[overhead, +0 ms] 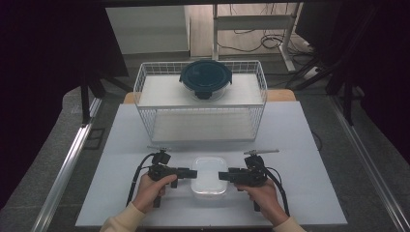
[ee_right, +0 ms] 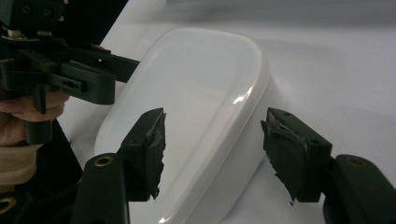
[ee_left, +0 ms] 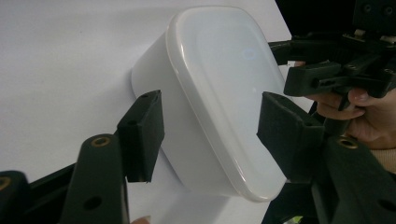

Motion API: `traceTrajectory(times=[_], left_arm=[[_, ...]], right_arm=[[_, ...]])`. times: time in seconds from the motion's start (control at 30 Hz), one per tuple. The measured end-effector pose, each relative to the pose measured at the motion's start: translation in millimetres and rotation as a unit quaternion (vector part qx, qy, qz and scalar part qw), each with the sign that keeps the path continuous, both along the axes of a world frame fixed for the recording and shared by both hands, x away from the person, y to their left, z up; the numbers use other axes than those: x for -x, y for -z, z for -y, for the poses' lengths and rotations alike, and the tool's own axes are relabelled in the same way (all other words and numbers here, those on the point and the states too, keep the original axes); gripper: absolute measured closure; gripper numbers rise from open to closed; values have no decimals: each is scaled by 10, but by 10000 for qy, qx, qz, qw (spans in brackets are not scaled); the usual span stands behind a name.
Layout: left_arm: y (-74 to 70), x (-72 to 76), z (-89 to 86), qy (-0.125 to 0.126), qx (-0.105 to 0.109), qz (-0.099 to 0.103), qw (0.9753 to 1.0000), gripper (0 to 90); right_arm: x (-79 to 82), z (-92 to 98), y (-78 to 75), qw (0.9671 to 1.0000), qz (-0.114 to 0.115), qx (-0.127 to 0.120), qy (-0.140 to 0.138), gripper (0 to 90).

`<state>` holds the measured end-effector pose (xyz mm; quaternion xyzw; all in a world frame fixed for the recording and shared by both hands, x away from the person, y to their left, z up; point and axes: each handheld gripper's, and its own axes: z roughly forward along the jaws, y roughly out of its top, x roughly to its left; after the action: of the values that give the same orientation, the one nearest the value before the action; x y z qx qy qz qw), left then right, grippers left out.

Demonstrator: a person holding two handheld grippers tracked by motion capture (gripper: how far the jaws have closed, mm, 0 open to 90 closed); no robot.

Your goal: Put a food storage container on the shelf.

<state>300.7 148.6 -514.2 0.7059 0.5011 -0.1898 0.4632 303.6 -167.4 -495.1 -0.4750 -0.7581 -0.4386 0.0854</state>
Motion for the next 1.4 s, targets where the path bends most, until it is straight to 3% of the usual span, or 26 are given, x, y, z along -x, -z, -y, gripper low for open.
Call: traceTrajectory(times=[0.1, 0.23, 0.3, 0.5, 0.63, 0.97, 1.13, 1.27, 1.4], left_arm=[[49, -20, -11, -32, 9, -109, 9999, 441], [83, -26, 20, 24, 211, -303, 9993, 529], [73, -22, 13, 6, 209, -319, 9993, 543], [2, 29, -34, -72, 192, -110, 9997, 694], [-40, 73, -42, -61, 181, 8, 9998, 709], [-165, 173, -105, -83, 253, 322, 9991, 803], [-254, 221, -87, -69, 53, 575, 9983, 805], [-310, 243, -96, -59, 63, 678, 9977, 805], [-414, 286, -98, -39, 52, 910, 9958, 805]], right_arm=[[-5, 1, 8, 10000, -50, -44, -17, 412], [3, 2, 19, 9999, -57, -122, 27, 487], [4, 30, 35, 9997, -68, -179, 132, 571], [14, 118, 44, 9978, -304, -539, 226, 663], [42, 129, 19, 9976, -295, -581, 218, 683], [101, 160, -90, 9971, -123, -737, 112, 780], [110, 153, -109, 9974, -40, -708, 84, 791], [122, 150, -149, 9972, 63, -739, 44, 791], [152, 152, -243, 9969, 265, -746, -6, 791]])
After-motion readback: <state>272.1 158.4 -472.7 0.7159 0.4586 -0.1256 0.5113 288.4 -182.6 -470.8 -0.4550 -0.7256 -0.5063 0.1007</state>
